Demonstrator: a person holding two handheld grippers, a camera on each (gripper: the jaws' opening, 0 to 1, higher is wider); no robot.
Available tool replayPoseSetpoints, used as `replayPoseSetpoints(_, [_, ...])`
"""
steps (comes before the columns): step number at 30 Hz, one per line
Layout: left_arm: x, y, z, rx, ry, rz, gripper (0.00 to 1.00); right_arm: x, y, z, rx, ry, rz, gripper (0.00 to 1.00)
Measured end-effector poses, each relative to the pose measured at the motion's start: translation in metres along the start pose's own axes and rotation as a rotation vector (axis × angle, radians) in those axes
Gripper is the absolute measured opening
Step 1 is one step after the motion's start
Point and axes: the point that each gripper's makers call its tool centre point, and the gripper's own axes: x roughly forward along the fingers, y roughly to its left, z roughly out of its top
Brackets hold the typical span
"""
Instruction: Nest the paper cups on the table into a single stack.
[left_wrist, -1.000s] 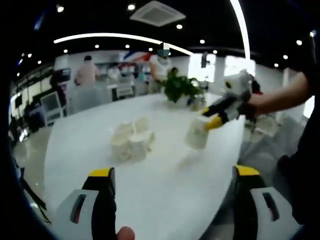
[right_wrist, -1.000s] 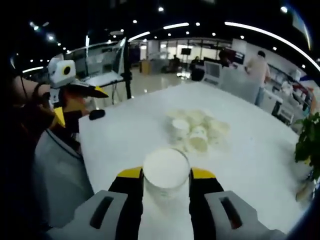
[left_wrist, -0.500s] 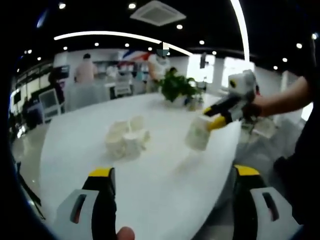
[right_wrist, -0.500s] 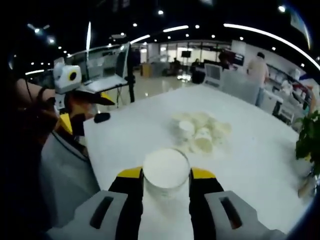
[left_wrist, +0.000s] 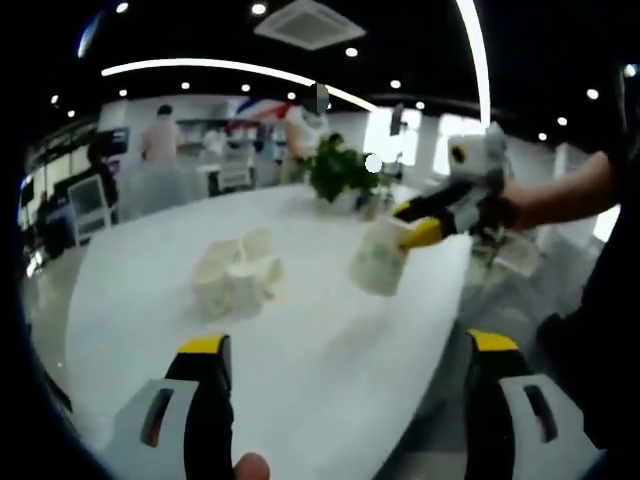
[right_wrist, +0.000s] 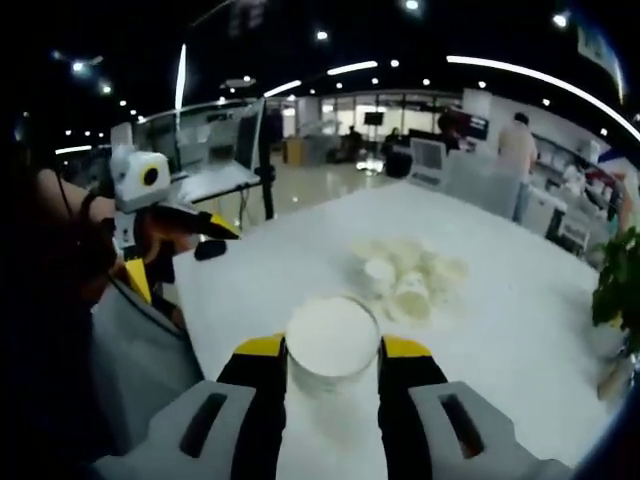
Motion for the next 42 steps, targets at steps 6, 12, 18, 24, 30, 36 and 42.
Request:
replayPoseSetpoints(6, [0.005,-0.006,0.002,-0.009,-0.003,-0.022,0.95,0.000,0.009,0.008,-0.005,-0.028,0.006,0.31])
replayPoseSetpoints(12, [0.010,-0.021,0.003,-0.012,-0.009,-0.056,0.94,0.002,0.020,0.014,0.011,-0.065,0.013,0.31])
replayPoseSetpoints(18, [0.013,-0.026,0.002,-0.031,-0.014,-0.068,0.94,0.005,0.028,0.023,0.067,-0.115,0.028,0.31])
replayPoseSetpoints(24, [0.017,-0.030,0.003,-0.043,-0.017,-0.081,0.94,0.007,0.032,0.025,0.144,-0.140,0.043,0.31])
replayPoseSetpoints(30, [0.021,-0.037,0.003,-0.040,-0.016,-0.103,0.93,0.007,0.037,0.028,0.185,-0.163,0.060,0.31])
replayPoseSetpoints(36, [0.027,-0.047,0.004,-0.037,-0.012,-0.128,0.93,0.008,0.048,0.037,0.191,-0.185,0.088,0.31])
replayPoseSetpoints(42, [0.029,-0.052,0.004,-0.037,-0.011,-0.144,0.93,0.010,0.052,0.037,0.191,-0.180,0.098,0.31])
